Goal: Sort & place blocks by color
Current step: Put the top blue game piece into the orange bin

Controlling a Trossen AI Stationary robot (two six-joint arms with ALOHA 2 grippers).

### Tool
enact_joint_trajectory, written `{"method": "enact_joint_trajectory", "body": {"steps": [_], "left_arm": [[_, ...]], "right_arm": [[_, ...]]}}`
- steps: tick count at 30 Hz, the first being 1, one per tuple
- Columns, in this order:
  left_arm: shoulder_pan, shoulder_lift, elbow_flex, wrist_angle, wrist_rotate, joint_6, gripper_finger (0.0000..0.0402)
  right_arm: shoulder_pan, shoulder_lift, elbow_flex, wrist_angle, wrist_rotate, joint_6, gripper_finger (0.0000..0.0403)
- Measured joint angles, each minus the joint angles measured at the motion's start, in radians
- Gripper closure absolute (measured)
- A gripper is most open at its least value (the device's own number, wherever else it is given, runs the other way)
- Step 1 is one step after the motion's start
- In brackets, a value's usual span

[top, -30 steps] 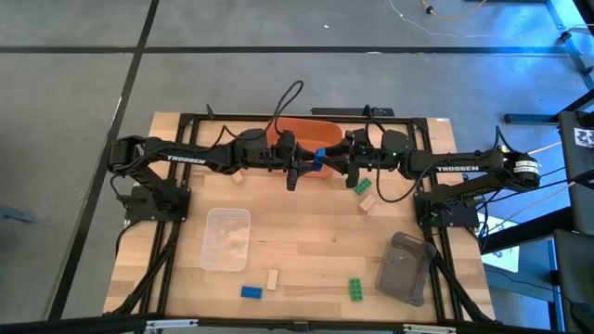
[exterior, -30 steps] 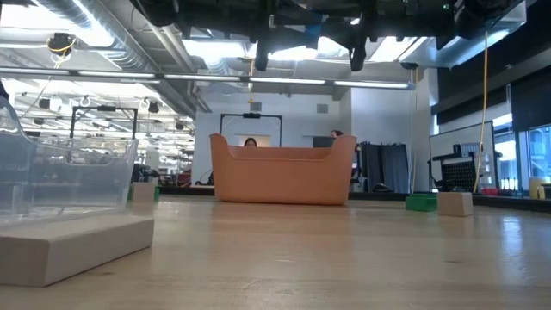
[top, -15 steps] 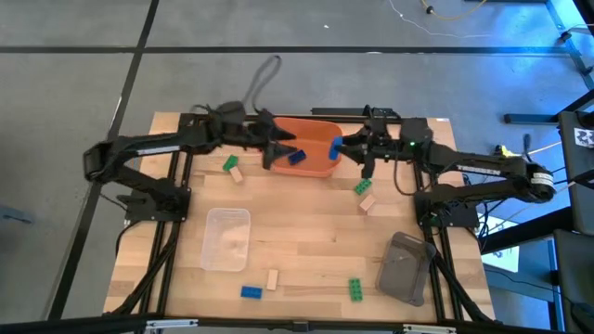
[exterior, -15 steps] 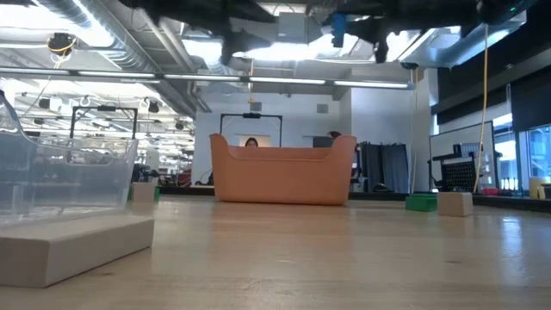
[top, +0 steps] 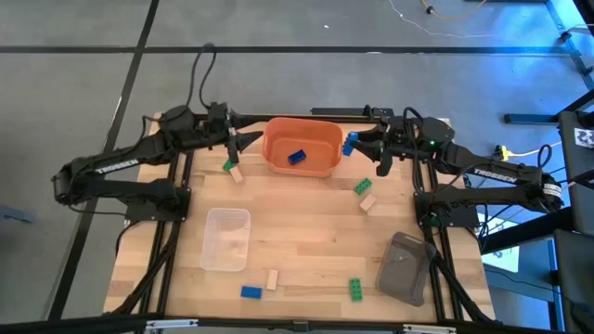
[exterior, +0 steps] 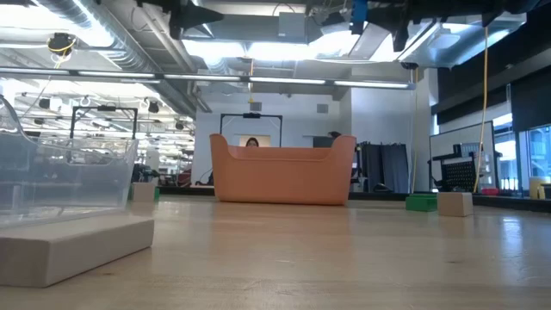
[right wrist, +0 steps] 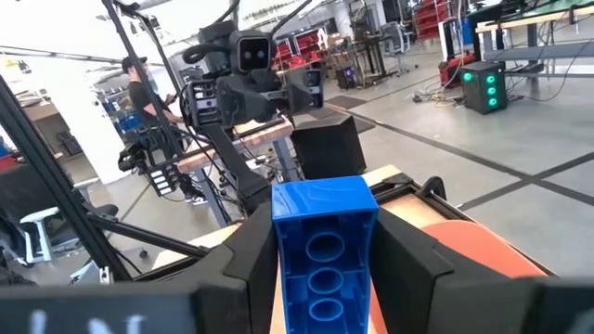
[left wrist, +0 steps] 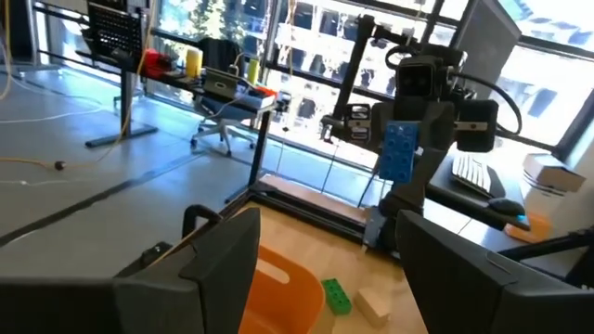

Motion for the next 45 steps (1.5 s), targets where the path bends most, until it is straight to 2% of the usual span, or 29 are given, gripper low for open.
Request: {"method": "enact_joint_trajectory", "body": {"steps": [11,14,22,28,35,45], "left_arm": [[-0.003,-0.02,-0.006,0.005,-0.027,0.007,0.0157],[-0.003,-0.02,-0.006,0.005,-0.027,0.007,0.0157],[-0.003,-0.019,-0.006,0.005,-0.029,0.008,0.0157],[-0.003,-0.019,-0.006,0.005,-0.029,0.008,0.0157],[-0.003,-0.019,-0.005,0.004,-0.052,0.009,0.0157],[-0.003,-0.019,-0.005,0.003,-0.056,0.009,0.0157]], "right_arm": [[0.0,0.049,0.009,0.06,0.001,0.071,0.0268],[0.0,0.135,0.076,0.021,0.0,0.057,0.0268],[-0.004,0.474,0.347,-0.277,0.005,-0.077,0.0264],[-0.006,0.702,0.479,-0.438,0.116,-0.133,0.0255],[-0.034,0.877,0.521,-0.461,0.208,-0.106,0.0262],[-0.064,0.976,0.521,-0.473,0.267,-0.073,0.0253]]}}
